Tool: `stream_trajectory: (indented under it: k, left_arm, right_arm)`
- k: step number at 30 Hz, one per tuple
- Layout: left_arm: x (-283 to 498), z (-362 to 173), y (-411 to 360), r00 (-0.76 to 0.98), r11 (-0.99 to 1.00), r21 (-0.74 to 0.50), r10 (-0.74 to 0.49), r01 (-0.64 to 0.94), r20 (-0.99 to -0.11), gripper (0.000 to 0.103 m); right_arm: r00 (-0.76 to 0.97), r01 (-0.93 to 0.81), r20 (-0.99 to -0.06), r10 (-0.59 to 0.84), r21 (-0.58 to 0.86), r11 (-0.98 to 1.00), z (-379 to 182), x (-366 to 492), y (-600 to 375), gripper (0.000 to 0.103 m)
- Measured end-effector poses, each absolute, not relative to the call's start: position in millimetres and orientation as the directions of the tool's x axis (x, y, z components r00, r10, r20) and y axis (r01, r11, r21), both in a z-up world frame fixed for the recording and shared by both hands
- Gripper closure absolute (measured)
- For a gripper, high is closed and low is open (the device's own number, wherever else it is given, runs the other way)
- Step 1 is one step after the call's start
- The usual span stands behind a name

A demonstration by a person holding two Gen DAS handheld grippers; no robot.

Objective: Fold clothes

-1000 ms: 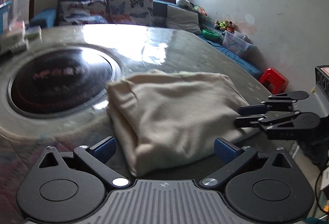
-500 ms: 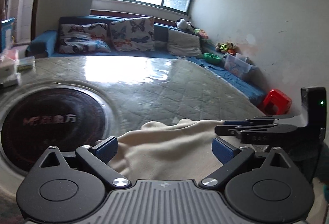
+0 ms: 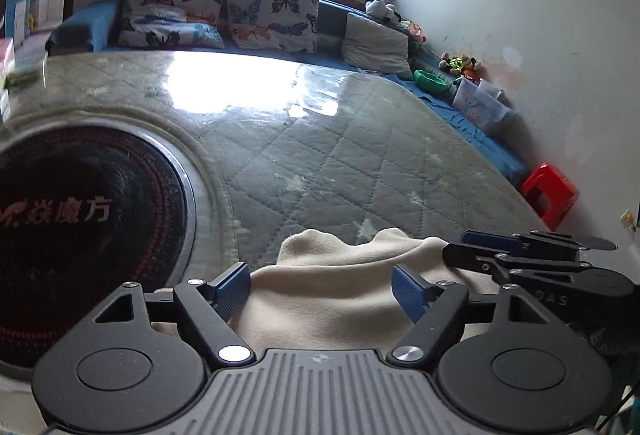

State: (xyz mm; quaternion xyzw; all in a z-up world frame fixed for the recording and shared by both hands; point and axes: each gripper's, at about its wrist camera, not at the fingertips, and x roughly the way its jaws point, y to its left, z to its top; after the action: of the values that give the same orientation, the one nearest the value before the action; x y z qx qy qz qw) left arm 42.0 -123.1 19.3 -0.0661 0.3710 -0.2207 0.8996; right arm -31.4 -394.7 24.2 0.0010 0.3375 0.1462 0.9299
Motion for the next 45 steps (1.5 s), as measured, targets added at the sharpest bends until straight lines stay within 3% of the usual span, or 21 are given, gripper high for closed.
stream_trajectory:
  k: [15,20,29,40,45]
  left_arm:
    - [23,27,-134,0.675,0.927,-0.167,-0.360,0.335,-0.645,0.012]
    - [6,31,-122,0.709,0.936,-0.136,-0.336,0.325,-0.620,0.004]
    - [-14,25,-104,0.724,0.962,-0.117,-0.264,0.249,-0.637,0.001]
    - [-51,13,-102,0.731,0.962,-0.054,-0.240,0.268,-0.639,0.000]
    - [-55,11,-96,0.724,0.966,-0.085,-0.239,0.243,-0.647,0.000]
  right_arm:
    - [0.715,-0.346,-0.650,0.259,-0.007,0.938,18,-16,-353,0.066]
    - [0.735,-0.370,-0.613,0.291,-0.003,0.929,35,-30,-357,0.066]
    - [0.722,-0.464,-0.616,0.316,-0.092,0.881,36,-77,-342,0.064]
    - [0.745,-0.482,-0.602,0.287,-0.189,0.856,31,-143,-348,0.060]
    - [0.734,-0.432,-0.622,0.271,-0.120,0.894,20,-154,-369,0.060]
